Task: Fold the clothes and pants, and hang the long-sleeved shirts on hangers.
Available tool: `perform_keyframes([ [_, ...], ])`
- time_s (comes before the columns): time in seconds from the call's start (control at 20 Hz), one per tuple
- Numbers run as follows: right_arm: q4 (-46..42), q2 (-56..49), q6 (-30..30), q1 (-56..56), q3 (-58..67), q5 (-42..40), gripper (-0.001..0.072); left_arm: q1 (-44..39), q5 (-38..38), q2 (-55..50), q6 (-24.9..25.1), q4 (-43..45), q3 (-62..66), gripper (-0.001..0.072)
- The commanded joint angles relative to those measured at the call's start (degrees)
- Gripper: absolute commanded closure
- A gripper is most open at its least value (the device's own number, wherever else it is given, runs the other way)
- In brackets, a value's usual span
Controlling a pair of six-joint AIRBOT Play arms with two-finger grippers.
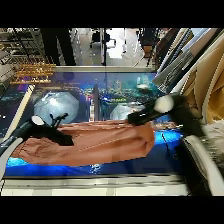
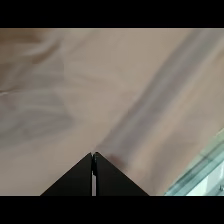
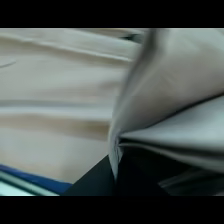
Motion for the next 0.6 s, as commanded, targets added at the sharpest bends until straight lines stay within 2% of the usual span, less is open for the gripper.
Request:
perform_keyframes([
  [0.0, 0.22, -10.08, 12.87, 20.61, 0.24, -13.62, 0.0702, 5.9, -2.89, 3.02, -2.01, 1.42, 2.05, 0.0697],
  [0.1, 3.06, -18.47, 14.99, 26.12, 2.14, -19.74, 0.0701, 9.38, -4.15, 4.22, -2.01, 1.42, 2.21, 0.0698],
  [0.2, 7.52, -24.87, 12.9, 27.98, 7.21, -19.17, 0.0697, 11.82, -5.73, 4.37, -2.01, 1.38, 2.21, 0.0697],
  [0.25, 8.13, -26.12, 11.45, 28.02, 9.86, -18.38, 0.0602, 12.61, -6.08, 4.37, -2.01, 1.36, 2.21, 0.0697],
  [0.3, 6.56, -26.03, 10.71, 27.58, 11.98, -17.2, 0.0463, 13.11, -6.12, 4.37, -2.01, 1.36, 2.21, 0.0697],
  [0.35, 2.89, -25.16, 10.43, 26.51, 14.25, -14.73, 0.0379, 13.38, -6.12, 4.39, -2.01, 1.33, 2.21, 0.0697],
  [0.4, -1.09, -23.74, 10.38, 24.98, 15.91, -11.63, 0.0363, 13.38, -6.12, 4.37, -2.01, 1.36, 2.21, 0.0697],
  [0.5, -7.72, -19.56, 8.9, 19.98, 16.87, -4.39, 0.0237, 13.35, -6.12, 4.37, -2.01, 1.01, 2.21, 0.0697],
  [0.55, -7.93, -17.79, 5.2, 16.55, 16.87, -0.44, 0.0224, 13.35, -6.16, 4.37, -2.01, 0.9, 2.21, 0.0697],
])
